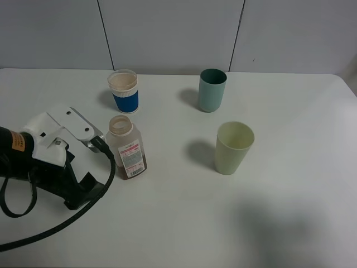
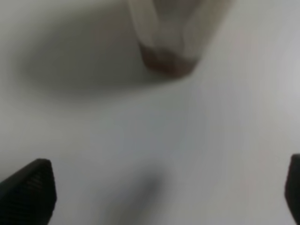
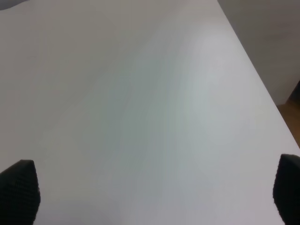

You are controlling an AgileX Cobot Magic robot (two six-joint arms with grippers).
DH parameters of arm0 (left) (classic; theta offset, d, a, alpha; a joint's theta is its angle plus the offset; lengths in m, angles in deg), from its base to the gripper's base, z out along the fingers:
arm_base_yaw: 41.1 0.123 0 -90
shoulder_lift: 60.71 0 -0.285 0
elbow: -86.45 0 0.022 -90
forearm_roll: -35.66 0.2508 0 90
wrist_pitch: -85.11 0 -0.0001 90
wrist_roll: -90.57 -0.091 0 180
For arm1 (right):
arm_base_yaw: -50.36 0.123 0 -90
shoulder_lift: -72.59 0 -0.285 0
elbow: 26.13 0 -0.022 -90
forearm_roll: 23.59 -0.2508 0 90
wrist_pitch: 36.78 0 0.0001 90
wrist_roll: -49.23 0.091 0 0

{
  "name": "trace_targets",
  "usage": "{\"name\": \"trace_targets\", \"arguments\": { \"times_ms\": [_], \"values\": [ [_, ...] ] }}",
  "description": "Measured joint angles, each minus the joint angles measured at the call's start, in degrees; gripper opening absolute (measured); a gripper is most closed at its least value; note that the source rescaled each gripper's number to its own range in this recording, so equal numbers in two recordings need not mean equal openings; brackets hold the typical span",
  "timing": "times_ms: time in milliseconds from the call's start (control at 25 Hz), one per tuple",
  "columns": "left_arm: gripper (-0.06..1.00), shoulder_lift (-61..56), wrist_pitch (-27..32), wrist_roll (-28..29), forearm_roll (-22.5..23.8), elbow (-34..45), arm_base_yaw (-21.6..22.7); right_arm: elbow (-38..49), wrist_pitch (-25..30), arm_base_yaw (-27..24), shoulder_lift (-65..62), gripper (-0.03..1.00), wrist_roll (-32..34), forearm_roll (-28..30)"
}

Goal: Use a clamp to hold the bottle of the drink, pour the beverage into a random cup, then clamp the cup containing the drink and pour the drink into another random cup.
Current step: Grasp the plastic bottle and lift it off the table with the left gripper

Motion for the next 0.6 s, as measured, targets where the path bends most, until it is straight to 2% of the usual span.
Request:
{"name": "trace_targets", "arguments": {
  "times_ms": [160,320,440,480,600],
  "values": [
    [0.99,1.44,-6.65,0.13,-0.3,1.32,-0.16,0.0,0.0,0.0,0.0,1.0,0.0,0.0],
    [0.99,3.91,-19.55,0.68,0.35,5.36,-0.16,0.0,0.0,0.0,0.0,1.0,0.0,0.0],
    [0.99,4.86,-27.19,1.96,2.87,7.58,-0.16,0.0,0.0,0.0,0.0,1.0,0.0,0.0],
    [0.99,5.56,-31.43,4.1,5.05,8.55,-0.16,0.0,0.0,0.0,0.0,1.0,0.0,0.0],
    [0.99,7.11,-37.21,8.55,9.28,9.71,-0.16,0.0,0.0,0.0,0.0,1.0,0.0,0.0]
  ]
}}
